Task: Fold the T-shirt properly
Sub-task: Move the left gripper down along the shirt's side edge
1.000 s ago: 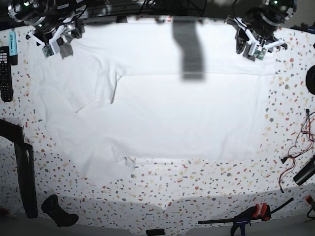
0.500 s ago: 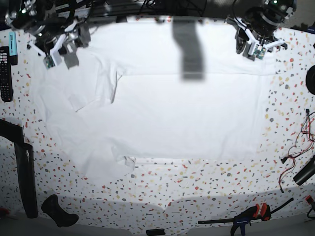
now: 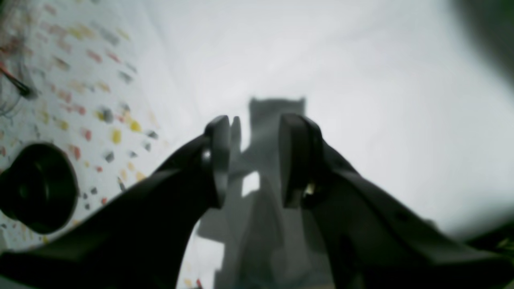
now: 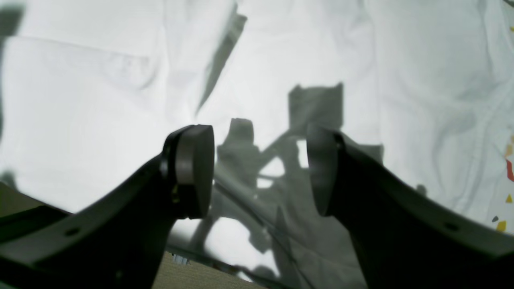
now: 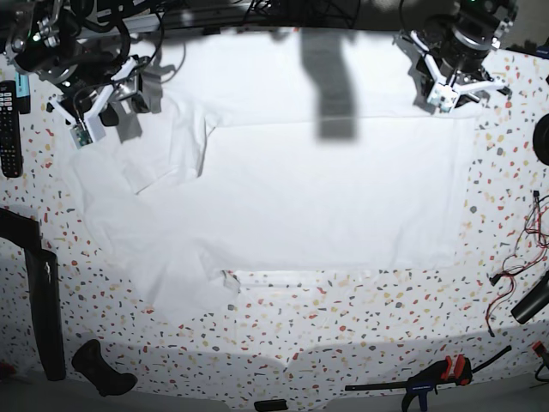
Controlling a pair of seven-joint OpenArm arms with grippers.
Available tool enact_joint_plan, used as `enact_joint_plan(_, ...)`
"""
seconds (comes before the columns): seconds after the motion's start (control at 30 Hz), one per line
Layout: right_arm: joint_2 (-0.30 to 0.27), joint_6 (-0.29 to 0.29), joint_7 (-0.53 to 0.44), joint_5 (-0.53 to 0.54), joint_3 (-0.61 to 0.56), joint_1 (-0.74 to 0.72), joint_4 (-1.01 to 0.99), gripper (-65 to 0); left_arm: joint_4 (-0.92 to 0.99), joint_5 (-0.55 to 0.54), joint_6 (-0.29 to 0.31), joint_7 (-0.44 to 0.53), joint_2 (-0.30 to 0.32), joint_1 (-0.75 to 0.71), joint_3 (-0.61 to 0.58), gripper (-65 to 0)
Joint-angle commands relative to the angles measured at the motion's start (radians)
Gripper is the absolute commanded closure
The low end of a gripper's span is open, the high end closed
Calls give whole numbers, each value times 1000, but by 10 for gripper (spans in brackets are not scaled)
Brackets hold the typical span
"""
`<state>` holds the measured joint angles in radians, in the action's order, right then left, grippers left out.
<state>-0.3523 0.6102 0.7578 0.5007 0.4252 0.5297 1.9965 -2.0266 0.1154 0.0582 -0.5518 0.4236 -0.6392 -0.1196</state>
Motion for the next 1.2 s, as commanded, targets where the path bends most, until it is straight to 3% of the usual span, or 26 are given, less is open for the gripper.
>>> enact_joint_plan(0.0,-10,3,-18,12,6,-1,18,-357,-17,8,-6,16,9,2,3,-200)
enact_joint_plan(0.13,-10,3,-16,12,6,-1,18,-357,-17,8,-6,-15,9,13,3,-200)
enact_joint_plan(0.27,-10,3,-26,14,6,-3,18,-357,-3,8,-3,43,9,48,3,-200)
enact_joint_plan(0.37,-10,3,-40,53,6,-10,18,-357,59,-55,47,-1,9,174,3,-200)
enact_joint_plan(0.53,-10,3,-43,87,6,-40,18,-357,182,-171,52,-44,9,407,3,-203)
enact_joint_plan(0.67,-11,3,-53,87,6,-56,18,-357,278,-215,121,-46,8,578,3,-203)
enact_joint_plan(0.83,-10,3,-56,87,6,-69,18,-357,493,-232,129,-43,9,801,3,-240)
enact_joint_plan(0.97,-10,3,-53,87,6,-69,18,-357,720,-364,146,-55,9,970,3,-267)
enact_joint_plan(1.17,-10,3,-25,87,6,-69,18,-357,1121,-617,305,-111,9,1205,3,-267)
